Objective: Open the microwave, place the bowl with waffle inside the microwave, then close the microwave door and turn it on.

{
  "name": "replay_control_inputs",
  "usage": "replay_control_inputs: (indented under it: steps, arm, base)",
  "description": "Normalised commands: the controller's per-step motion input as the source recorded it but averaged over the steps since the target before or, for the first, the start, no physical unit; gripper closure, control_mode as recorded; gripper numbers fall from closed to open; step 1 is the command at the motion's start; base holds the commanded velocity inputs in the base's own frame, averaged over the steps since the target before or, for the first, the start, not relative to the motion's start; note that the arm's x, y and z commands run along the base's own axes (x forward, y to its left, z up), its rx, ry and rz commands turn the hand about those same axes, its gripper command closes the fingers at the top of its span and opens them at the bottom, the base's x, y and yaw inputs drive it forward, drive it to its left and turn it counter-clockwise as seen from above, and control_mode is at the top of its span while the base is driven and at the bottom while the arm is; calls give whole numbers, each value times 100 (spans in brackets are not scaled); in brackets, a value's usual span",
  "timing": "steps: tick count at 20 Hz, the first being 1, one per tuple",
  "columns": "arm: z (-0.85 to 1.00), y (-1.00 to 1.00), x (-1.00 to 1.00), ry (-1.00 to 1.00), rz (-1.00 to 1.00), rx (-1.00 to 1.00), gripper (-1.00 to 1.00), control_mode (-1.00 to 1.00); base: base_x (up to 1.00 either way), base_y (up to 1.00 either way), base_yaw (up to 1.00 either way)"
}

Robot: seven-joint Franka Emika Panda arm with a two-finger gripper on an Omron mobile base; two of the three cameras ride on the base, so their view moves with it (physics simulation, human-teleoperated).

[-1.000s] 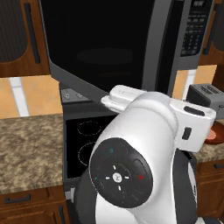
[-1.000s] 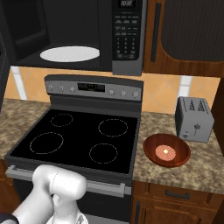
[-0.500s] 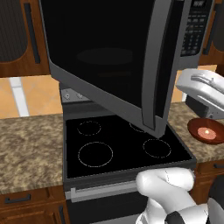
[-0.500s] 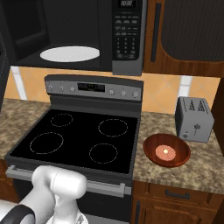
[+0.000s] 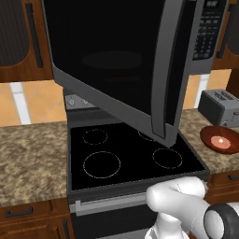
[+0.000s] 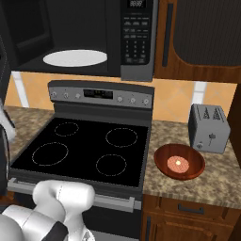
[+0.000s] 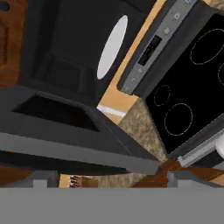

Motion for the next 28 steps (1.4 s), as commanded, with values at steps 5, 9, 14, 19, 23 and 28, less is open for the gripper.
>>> replay_control_inputs:
  steps: [5,9,14,19,23,28]
  arm:
    - [-24,-2,89,28,57,58,-100,-100]
    - [-60,19,79,10,51,39,-100,-100]
    - [-35,68,12,-12,15,11,-100,-100]
    - [0,76,0,-21,0,0,-100,-100]
    - [5,61,-13,-12,-4,-4,-100,-100]
    - [6,56,-6,-4,-1,-5,-100,-100]
  base:
    - [0,0,0]
    - [0,0,0]
    - [0,0,0]
    - [0,0,0]
    - [0,0,0]
    - [0,0,0]
